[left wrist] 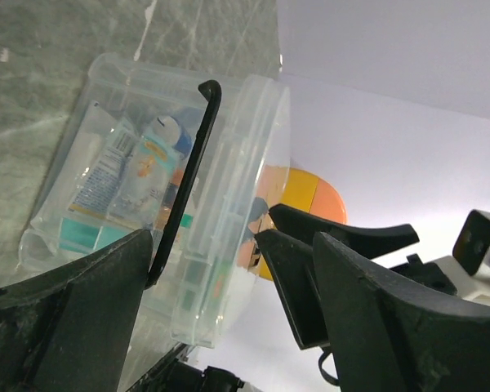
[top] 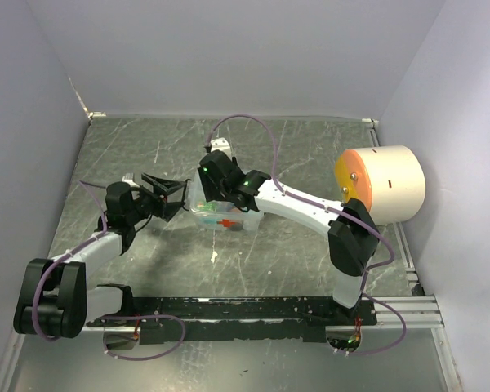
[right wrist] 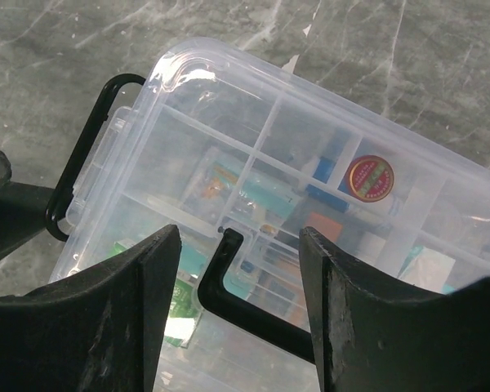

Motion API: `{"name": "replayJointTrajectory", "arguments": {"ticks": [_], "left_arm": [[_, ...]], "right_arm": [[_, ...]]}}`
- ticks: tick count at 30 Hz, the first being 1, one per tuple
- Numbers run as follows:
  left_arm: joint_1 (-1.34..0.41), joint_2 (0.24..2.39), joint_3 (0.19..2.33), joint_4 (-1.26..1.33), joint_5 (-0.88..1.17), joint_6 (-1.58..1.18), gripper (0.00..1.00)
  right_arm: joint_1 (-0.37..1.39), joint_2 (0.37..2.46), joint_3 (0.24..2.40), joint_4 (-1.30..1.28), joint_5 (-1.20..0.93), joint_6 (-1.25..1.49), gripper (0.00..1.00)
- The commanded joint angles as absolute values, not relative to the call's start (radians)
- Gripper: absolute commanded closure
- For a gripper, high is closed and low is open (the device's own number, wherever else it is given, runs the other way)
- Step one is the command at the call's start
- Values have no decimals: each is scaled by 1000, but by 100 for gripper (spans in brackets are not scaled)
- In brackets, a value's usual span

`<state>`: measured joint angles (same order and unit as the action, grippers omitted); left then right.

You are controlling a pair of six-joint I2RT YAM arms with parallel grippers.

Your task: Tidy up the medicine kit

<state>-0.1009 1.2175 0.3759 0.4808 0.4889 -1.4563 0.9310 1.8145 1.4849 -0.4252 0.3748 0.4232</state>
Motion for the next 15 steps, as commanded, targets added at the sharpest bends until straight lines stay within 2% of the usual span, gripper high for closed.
{"name": "replayJointTrajectory", "arguments": {"ticks": [1,9,15], "left_arm": [[-102,1189,425,413,560,-1365,11],[-102,1186,458,314,592,-1257,15],[-109,1205,510,227,614,-1158,27]], "right_arm": [[930,1811,1443,-454,350,453,41],[925,1810,1430,-445,330,469,43],[917,1813,1424,-447,323,484,45]]}}
